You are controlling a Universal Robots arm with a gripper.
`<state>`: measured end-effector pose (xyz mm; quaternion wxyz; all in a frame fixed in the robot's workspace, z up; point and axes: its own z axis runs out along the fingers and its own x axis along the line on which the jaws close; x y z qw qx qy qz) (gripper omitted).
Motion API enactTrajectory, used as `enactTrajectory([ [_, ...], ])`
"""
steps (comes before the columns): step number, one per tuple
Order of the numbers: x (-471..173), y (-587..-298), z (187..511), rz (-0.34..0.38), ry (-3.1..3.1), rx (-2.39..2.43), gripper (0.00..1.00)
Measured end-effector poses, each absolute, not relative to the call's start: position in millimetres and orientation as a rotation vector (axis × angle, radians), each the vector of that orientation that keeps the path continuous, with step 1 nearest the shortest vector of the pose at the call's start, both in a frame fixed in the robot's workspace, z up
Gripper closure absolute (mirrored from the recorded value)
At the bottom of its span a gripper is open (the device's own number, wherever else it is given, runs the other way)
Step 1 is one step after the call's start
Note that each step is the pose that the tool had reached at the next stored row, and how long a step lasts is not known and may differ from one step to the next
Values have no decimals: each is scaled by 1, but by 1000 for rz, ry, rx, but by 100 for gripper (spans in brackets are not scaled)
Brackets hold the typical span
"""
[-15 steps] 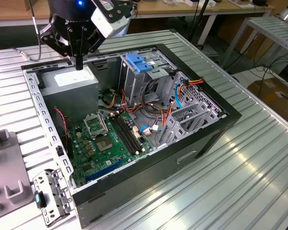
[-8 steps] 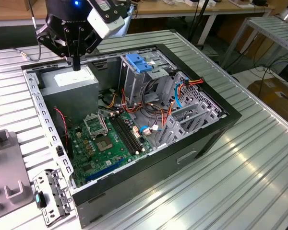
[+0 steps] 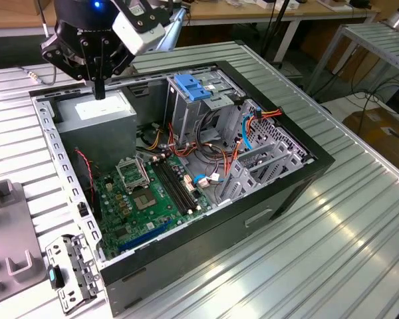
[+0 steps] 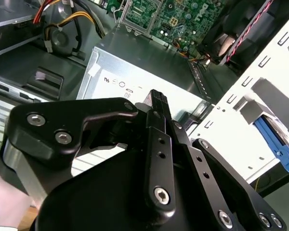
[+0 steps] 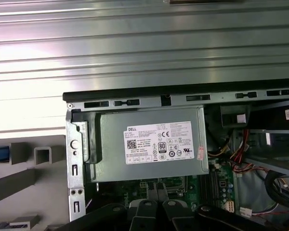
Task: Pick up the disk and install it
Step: 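Reach for the disk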
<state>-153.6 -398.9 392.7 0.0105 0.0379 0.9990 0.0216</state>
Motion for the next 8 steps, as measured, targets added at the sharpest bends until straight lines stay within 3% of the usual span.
enactTrajectory([
  [8,-166,-399,392,67,3119,118,89],
])
